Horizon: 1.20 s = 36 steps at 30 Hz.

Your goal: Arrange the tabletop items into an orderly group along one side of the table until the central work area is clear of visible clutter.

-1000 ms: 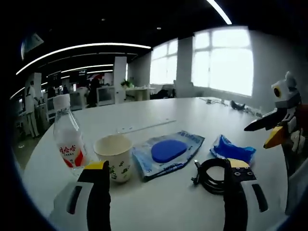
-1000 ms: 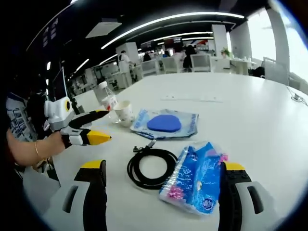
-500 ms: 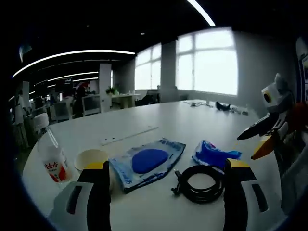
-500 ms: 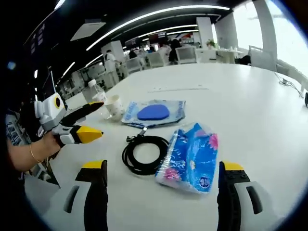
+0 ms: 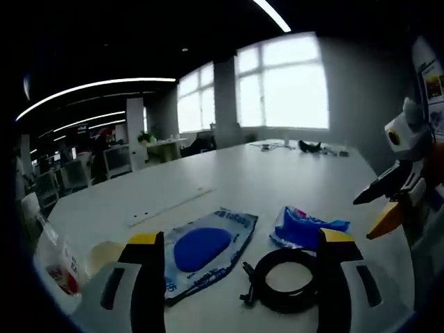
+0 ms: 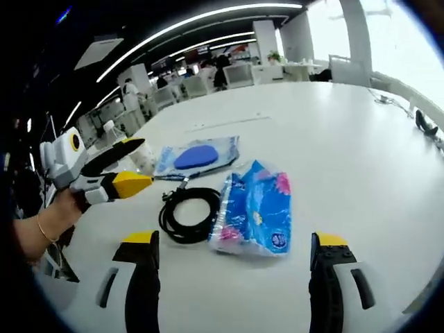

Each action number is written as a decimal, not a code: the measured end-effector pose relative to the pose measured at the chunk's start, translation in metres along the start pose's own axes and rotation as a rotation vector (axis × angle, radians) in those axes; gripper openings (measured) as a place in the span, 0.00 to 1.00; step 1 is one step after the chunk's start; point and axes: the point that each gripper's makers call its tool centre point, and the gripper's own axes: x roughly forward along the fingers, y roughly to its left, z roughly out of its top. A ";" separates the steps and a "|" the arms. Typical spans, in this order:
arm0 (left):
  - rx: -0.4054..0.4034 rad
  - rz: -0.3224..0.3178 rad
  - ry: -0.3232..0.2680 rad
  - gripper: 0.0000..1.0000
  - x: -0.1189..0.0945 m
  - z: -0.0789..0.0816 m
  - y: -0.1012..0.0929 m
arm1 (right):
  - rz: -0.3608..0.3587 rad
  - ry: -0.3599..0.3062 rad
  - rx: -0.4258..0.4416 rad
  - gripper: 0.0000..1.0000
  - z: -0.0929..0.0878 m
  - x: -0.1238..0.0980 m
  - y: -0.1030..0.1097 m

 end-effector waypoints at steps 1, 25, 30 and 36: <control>0.001 -0.006 0.004 0.87 0.003 0.000 0.000 | -0.009 -0.007 0.016 0.84 0.000 0.000 -0.001; 0.091 -0.124 0.057 0.68 0.061 -0.020 -0.025 | -0.186 -0.049 0.173 0.57 -0.011 0.012 -0.006; 0.110 -0.176 0.078 0.53 0.072 -0.029 -0.038 | -0.193 -0.036 0.194 0.45 -0.017 0.016 0.000; 0.131 -0.213 0.076 0.48 0.083 -0.034 -0.049 | -0.180 0.001 0.238 0.41 -0.026 0.026 0.004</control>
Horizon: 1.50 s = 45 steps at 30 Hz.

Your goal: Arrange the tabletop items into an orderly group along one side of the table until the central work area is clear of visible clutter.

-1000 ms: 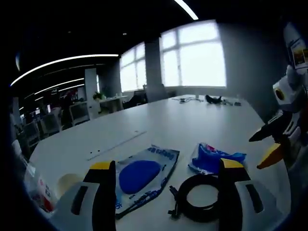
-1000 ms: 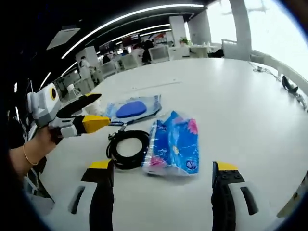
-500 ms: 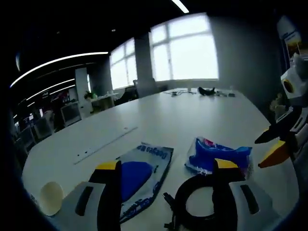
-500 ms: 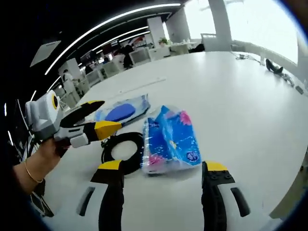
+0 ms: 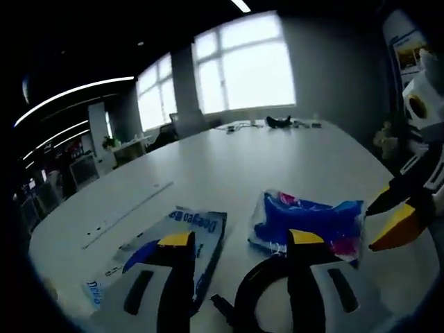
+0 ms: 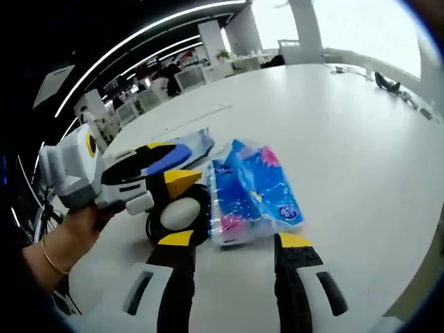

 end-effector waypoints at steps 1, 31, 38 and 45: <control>0.003 -0.004 -0.004 0.47 0.001 0.001 -0.001 | -0.001 0.005 0.002 0.41 0.000 0.001 -0.001; 0.034 -0.087 0.106 0.09 0.039 -0.022 -0.017 | -0.008 0.024 0.072 0.32 -0.009 0.005 -0.006; 0.027 -0.079 0.126 0.06 0.039 -0.022 -0.017 | -0.021 0.023 0.091 0.28 -0.009 0.004 -0.012; 0.009 -0.077 0.160 0.04 0.034 -0.022 -0.021 | -0.024 0.009 0.102 0.27 -0.005 0.003 -0.014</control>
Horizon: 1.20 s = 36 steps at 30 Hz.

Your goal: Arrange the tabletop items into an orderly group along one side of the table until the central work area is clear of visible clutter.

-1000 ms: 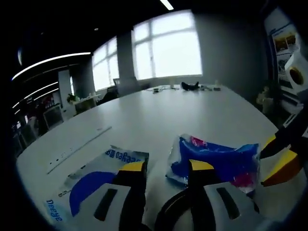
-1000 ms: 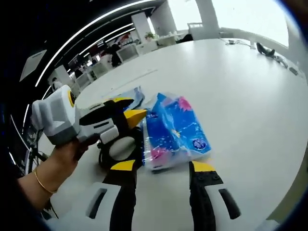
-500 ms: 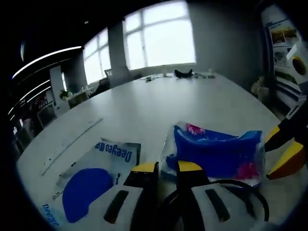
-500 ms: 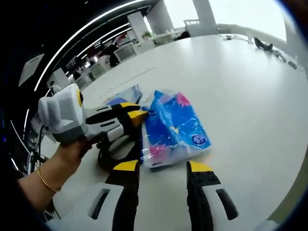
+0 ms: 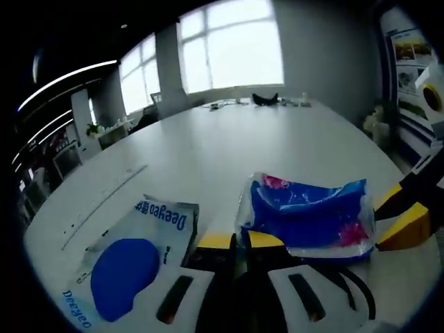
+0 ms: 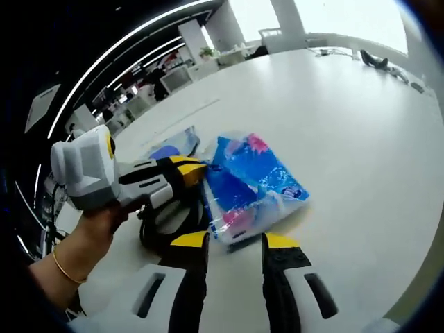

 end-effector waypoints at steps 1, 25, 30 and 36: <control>-0.002 -0.001 0.005 0.04 -0.001 0.000 -0.001 | -0.007 -0.002 0.001 0.27 0.001 0.000 -0.002; -0.039 -0.036 0.039 0.01 -0.012 -0.006 -0.022 | -0.097 -0.025 0.042 0.01 0.005 0.000 -0.042; -0.059 -0.043 0.039 0.00 -0.014 -0.006 -0.025 | -0.106 -0.026 0.052 0.00 0.005 0.001 -0.048; -0.061 -0.032 0.043 0.00 -0.017 -0.006 -0.028 | -0.118 -0.032 0.003 0.00 0.011 -0.002 -0.050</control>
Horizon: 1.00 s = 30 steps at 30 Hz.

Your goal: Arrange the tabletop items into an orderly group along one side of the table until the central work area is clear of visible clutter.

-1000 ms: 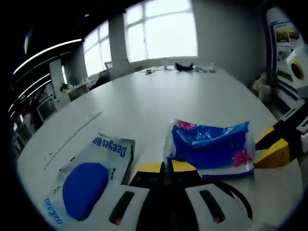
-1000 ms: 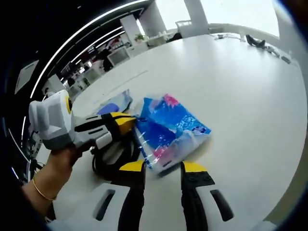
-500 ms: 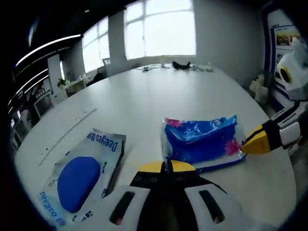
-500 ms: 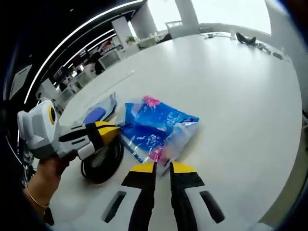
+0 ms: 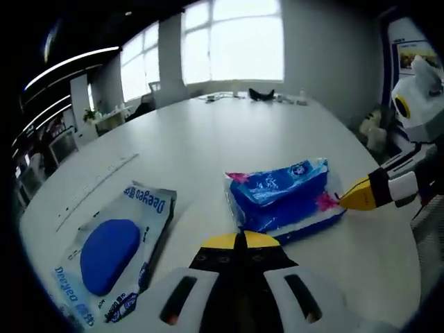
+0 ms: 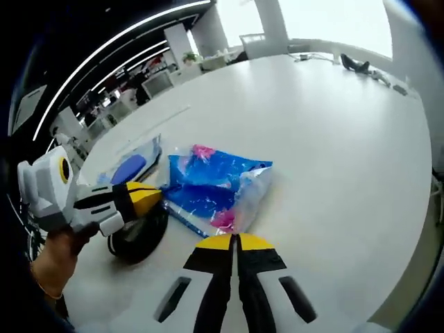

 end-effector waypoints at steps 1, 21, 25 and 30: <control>-0.003 0.000 0.002 0.00 0.000 0.000 -0.001 | -0.001 0.002 -0.001 0.00 0.001 0.000 -0.001; -0.074 -0.009 -0.056 0.00 -0.010 0.024 -0.008 | 0.015 -0.018 -0.120 0.00 0.053 -0.001 -0.017; -0.094 0.008 -0.070 0.00 -0.010 0.028 -0.006 | 0.025 -0.027 -0.195 0.00 0.066 0.001 -0.013; -0.159 0.034 -0.090 0.00 -0.010 0.034 -0.004 | 0.035 -0.036 -0.280 0.00 0.083 0.006 -0.012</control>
